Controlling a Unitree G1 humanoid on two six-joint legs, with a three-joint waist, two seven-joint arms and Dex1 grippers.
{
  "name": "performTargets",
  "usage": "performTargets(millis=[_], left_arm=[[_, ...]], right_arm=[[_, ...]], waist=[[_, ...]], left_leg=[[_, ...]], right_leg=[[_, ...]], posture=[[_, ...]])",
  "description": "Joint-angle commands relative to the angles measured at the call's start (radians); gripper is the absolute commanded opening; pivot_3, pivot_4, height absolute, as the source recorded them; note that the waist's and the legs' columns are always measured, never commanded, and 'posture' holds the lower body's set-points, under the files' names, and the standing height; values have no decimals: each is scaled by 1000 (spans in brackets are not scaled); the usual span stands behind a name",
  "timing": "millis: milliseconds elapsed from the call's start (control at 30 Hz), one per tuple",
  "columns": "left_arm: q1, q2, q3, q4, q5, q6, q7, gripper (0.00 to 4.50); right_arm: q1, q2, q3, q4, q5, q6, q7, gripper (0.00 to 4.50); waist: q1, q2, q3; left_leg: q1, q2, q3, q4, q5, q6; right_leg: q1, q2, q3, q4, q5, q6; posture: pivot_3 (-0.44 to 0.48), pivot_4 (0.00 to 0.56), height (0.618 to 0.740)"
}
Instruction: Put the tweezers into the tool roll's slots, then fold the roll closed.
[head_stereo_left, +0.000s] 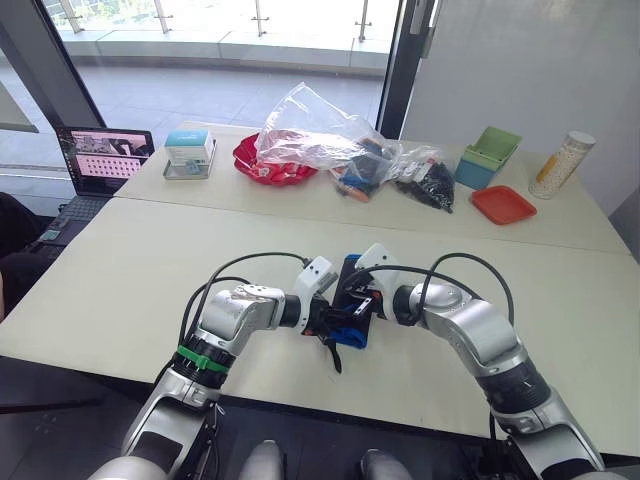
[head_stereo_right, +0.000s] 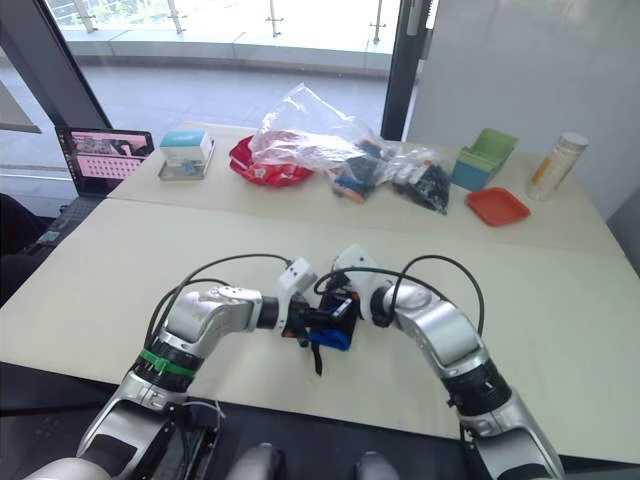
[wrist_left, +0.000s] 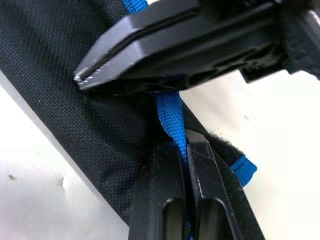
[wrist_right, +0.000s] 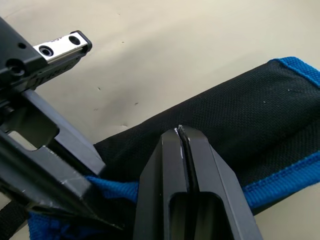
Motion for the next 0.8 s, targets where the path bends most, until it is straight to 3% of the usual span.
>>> performTargets(millis=[33, 67, 333, 467, 567, 733, 800], left_arm=[[34, 27, -45, 42, 64, 19, 43, 11], [32, 36, -37, 35, 59, 23, 38, 662], [27, 137, 19, -67, -3, 43, -40, 3097], [27, 203, 64, -119, -73, 24, -127, 3097], [56, 247, 103, -133, -98, -110, -226, 3097], [43, 217, 137, -44, -80, -301, -299, 3097], [29, 193, 140, -7, -80, -338, -318, 2548]], right_arm=[[22, -44, 31, 125, -45, 59, 16, 0], [24, -44, 34, 132, -43, 56, 23, 0], [56, -32, 14, 147, -38, 30, 29, 0], [65, -18, -5, 153, -35, 11, 26, 0], [74, -7, -20, 148, -31, -1, 23, 0], [87, 10, -40, 143, -30, -6, 18, 0], [93, 16, -47, 138, -31, -5, 16, 0]], waist=[[-1, 0, 0], [-1, 0, 0], [-12, 0, 0], [-16, 0, 0], [-15, 0, 0], [-9, 0, 0], [-10, 0, 0]], left_leg=[[0, 0, 0, 0, 0, 0], [0, 0, 0, 0, 0, 0], [1, 1, 0, 0, 0, 0], [0, 2, 0, 0, 0, 0], [-1, 2, 0, -1, 0, 0], [-2, 1, 0, -1, 0, 0], [-3, 2, 0, -1, 0, 0]], right_leg=[[0, 0, 0, 0, 0, 0], [0, 0, 0, 0, 0, 0], [0, 1, 0, 0, 0, 0], [-1, 1, 0, 0, 0, 0], [-2, 1, 0, 0, 0, 0], [-3, 0, 0, -1, 0, 0], [-3, 1, 0, -2, 0, 0]], posture=[[0, 150, 723], [0, 150, 723], [0, 150, 723], [0, 150, 723], [0, 150, 723], [0, 150, 723], [0, 150, 723]])
